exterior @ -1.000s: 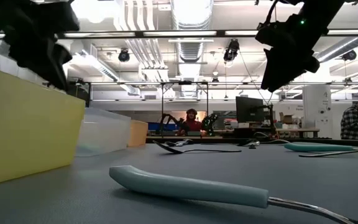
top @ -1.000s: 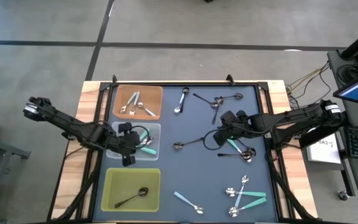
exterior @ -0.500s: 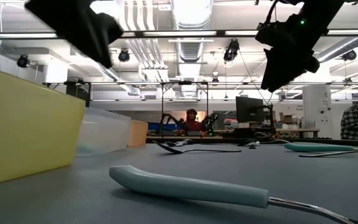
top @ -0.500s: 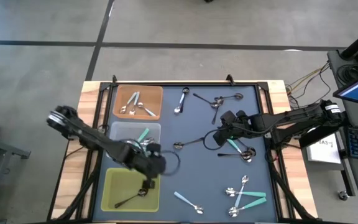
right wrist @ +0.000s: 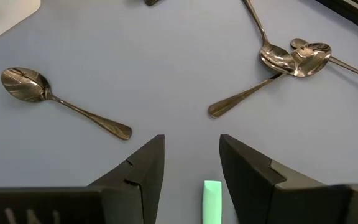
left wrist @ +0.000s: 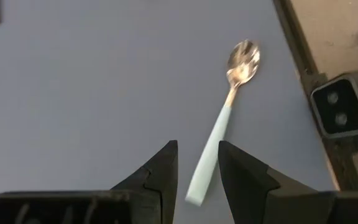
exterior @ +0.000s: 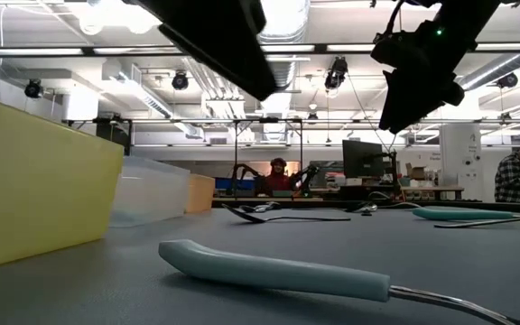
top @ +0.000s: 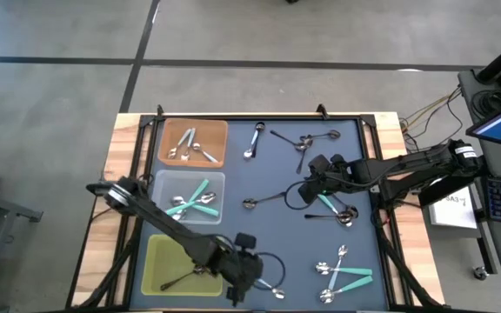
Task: Sort silverware by color (type)
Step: Put the light blue spoon into the orange bin
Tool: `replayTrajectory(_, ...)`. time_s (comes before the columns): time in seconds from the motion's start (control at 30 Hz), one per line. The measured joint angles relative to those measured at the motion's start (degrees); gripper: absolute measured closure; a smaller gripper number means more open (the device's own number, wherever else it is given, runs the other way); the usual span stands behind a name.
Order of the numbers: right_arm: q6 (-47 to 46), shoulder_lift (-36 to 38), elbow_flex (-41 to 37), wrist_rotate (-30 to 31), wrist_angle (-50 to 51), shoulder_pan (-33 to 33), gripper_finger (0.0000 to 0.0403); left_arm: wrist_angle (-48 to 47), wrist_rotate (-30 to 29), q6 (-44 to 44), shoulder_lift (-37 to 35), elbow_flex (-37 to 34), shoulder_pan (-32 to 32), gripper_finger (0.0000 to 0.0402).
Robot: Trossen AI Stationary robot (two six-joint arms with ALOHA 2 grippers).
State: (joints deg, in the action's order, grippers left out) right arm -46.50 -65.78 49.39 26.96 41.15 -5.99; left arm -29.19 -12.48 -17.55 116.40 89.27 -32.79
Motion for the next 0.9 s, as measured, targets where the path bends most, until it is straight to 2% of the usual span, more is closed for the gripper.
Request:
replayTrajectory(0.17, 0.0, 0.0, 0.0, 0.0, 0.0, 0.0, 0.0257, -0.2, 0.1, 0.6, 4.9, 4.3, -0.6, 0.0304)
replayTrajectory(0.33, 0.0, 0.0, 0.0, 0.0, 0.0, 0.0, 0.0257, 0.1, 4.3, 0.6, 8.6, 6.1, -0.9, 0.0304)
replayTrajectory(0.43, 0.0, 0.0, 0.0, 0.0, 0.0, 0.0, 0.0257, 0.6, 4.5, 2.5, 10.1, 6.7, -1.3, 0.0304)
replayTrajectory(0.9, 0.0, 0.0, 0.0, 0.0, 0.0, 0.0, 0.0257, 1.3, 3.7, 5.0, 11.6, 6.7, -0.6, 0.0304)
